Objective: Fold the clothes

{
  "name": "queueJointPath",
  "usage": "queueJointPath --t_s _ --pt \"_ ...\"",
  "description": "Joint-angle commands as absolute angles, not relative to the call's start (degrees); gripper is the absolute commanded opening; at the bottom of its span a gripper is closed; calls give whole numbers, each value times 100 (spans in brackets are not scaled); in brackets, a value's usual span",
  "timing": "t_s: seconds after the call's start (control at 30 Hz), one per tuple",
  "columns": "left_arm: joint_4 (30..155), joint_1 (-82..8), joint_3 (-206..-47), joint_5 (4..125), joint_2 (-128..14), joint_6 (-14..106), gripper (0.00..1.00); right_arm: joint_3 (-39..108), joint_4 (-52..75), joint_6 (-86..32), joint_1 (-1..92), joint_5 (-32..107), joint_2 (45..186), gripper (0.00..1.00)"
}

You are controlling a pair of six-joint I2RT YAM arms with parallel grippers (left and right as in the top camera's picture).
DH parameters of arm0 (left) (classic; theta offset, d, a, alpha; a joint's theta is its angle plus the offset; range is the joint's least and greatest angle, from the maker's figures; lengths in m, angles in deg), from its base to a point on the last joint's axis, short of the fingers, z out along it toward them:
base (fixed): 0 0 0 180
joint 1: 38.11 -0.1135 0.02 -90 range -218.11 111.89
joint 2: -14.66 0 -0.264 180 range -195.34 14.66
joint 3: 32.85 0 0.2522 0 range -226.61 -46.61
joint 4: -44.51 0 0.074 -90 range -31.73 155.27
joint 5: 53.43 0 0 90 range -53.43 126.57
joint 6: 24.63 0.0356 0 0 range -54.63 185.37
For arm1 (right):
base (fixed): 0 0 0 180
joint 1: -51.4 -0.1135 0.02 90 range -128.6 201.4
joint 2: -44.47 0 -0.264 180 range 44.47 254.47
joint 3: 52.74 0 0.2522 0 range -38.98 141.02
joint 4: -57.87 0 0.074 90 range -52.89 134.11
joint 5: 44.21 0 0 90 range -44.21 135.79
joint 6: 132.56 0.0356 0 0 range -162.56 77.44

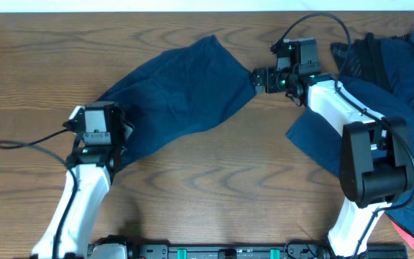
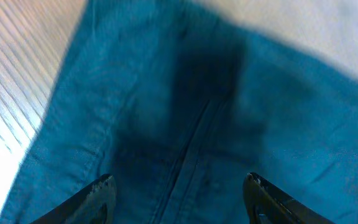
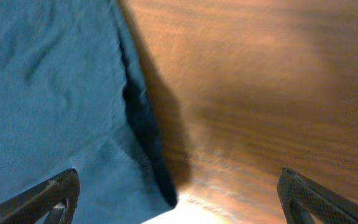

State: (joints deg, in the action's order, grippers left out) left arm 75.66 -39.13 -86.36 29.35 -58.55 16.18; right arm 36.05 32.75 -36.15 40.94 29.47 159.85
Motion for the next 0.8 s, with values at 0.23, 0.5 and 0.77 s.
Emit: queueJointPath --t_s 0.23,0.5,0.77 --pt "7581 -3928 -8623 3363 -6924 1712 67 3629 3667 -3990 3860 2283 16734 98" --pt "7581 -3931 -8623 3357 -7073 1714 67 3629 4309 -3986 3594 2119 17123 69" --pt "7608 -3933 -8623 3296 -7073 1878 67 3631 4331 -3741 3637 2490 17082 1"
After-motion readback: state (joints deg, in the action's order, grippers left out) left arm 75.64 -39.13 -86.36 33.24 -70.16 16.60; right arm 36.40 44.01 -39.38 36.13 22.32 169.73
